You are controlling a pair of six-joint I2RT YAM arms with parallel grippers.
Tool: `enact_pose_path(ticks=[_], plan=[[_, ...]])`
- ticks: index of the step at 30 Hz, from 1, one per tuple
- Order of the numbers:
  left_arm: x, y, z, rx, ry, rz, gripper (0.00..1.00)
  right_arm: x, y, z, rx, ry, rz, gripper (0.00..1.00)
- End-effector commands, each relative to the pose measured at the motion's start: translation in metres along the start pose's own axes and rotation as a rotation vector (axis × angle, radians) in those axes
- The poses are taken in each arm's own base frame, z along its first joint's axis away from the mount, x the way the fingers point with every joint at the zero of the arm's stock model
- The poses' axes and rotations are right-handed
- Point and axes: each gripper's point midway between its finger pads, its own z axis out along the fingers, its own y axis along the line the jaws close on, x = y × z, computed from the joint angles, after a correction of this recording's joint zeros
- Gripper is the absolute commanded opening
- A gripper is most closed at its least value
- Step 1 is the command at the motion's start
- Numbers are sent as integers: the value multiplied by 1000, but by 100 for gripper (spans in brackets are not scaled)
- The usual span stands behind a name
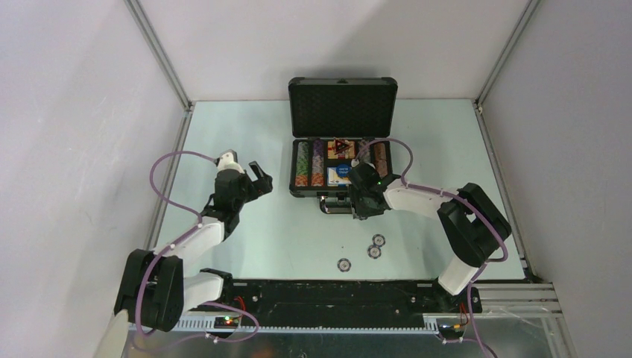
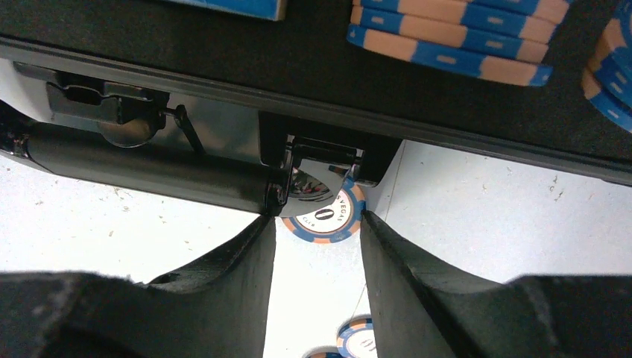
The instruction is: Pack up texas hold em set
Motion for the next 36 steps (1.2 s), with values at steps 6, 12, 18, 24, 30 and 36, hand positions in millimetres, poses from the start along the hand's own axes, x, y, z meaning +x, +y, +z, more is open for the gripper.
enact_pose_path(ticks=[6,12,18,24,30,36], plan=[[-20,-13,2,33,-53,18,98,-12,-4,20,35,-56,-29,49],[-21,-14,1,35,-56,15,98,-11,-6,21,37,-54,-66,53],[-21,-14,1,35,-57,13,98,-14,-11,20,62,-68,-85,56],[-20,-14,2,33,-53,10,98,-18,-11,23,60,-80,-92,54],[-21,-14,3,35,-53,9,98,-20,-4,27,28,-90,-116,52],[-21,-14,4,34,-52,12,98,-12,-1,31,2,-85,-118,50]])
